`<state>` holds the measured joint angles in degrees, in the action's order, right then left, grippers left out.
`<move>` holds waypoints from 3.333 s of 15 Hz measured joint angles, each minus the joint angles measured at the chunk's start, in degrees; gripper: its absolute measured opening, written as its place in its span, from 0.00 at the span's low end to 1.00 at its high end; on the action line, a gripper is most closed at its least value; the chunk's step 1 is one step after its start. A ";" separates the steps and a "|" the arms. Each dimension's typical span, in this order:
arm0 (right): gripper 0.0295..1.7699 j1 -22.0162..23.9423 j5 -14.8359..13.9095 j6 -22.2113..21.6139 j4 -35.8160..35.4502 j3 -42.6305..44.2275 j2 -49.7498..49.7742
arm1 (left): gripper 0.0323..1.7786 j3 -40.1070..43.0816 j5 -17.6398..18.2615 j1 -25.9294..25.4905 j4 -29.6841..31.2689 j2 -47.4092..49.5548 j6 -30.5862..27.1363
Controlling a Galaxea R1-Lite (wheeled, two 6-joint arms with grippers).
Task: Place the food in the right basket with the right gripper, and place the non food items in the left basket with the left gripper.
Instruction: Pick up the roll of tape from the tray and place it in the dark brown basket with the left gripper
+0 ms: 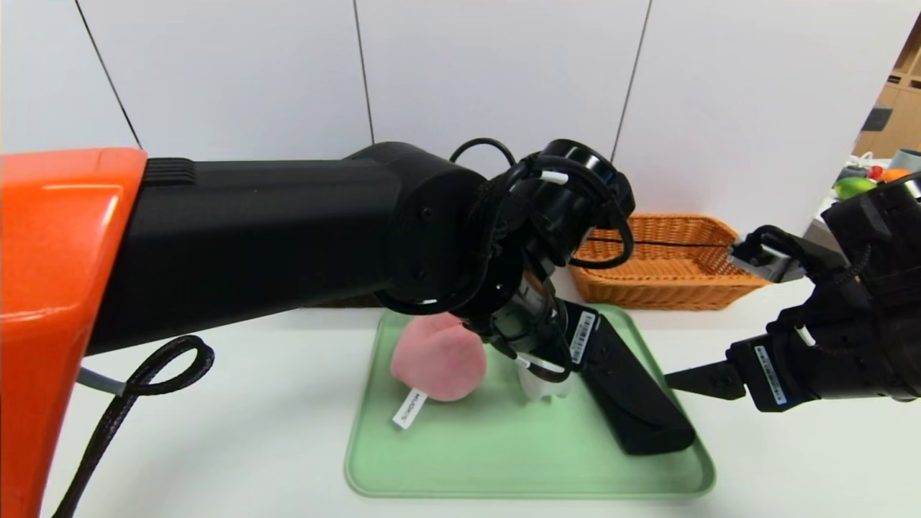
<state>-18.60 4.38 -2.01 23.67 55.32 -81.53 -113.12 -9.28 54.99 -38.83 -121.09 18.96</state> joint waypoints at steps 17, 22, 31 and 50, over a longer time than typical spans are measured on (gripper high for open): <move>0.96 2.38 0.33 0.06 0.00 -3.54 4.38 | 0.94 0.00 -3.04 0.84 3.08 -6.75 1.13; 0.96 2.35 0.41 0.17 0.02 -3.56 4.50 | 0.51 0.00 -3.18 0.82 4.43 -7.24 1.18; 0.96 2.40 0.41 0.26 -0.09 -4.17 4.72 | 0.27 0.02 -3.21 0.82 4.33 -5.78 1.13; 0.96 2.23 0.57 0.34 -4.25 -4.34 4.33 | 0.27 0.00 -2.66 -26.69 5.42 10.09 -3.30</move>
<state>-16.37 4.95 -1.67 19.42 50.98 -77.20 -113.12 -11.93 28.31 -33.40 -111.00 15.65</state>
